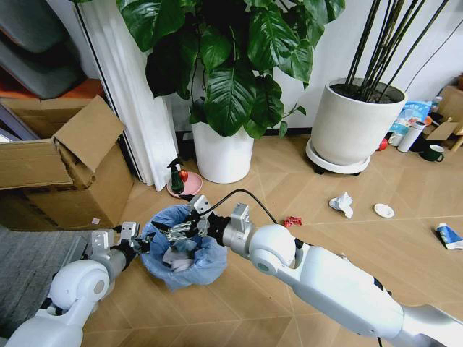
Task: Pick up the trash bin and place the garbage on the floor into it.
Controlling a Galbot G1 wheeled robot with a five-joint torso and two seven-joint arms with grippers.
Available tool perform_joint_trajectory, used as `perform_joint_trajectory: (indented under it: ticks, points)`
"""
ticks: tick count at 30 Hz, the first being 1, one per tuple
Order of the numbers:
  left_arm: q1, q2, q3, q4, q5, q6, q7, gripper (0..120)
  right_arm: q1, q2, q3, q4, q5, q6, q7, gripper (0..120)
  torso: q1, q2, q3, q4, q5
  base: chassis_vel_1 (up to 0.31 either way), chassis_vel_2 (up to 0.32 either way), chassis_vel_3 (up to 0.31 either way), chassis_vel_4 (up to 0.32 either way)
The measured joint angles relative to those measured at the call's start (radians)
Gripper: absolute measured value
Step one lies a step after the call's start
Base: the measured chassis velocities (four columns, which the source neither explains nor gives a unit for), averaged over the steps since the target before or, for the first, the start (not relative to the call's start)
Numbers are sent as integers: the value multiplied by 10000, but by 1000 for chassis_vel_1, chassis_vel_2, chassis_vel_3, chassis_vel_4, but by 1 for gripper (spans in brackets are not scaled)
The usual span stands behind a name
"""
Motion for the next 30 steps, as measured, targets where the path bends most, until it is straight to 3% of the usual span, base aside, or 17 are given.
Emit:
perform_joint_trajectory:
  ticks: [8,11,20,30]
  points:
    - [119,-94,-141,-24,84,-15,64,0,-727,-446,1126,190,-84,-124,699,100,0,0,0,-2,2,0,0,0,0]
    - [225,-144,-236,-58,119,-19,118,0,-1337,-675,2019,6,-417,-288,1132,100,-1,0,0,-3,2,0,0,0,0]
    - [430,-146,-362,-193,155,-18,206,0,-3160,-982,4215,-352,-1491,-239,901,100,-1,0,-1,-4,3,0,0,0,0]
    - [449,-165,-268,-189,221,-18,263,0,-3959,-956,5438,-420,-1756,-237,626,100,-1,0,-1,-2,1,0,0,0,0]
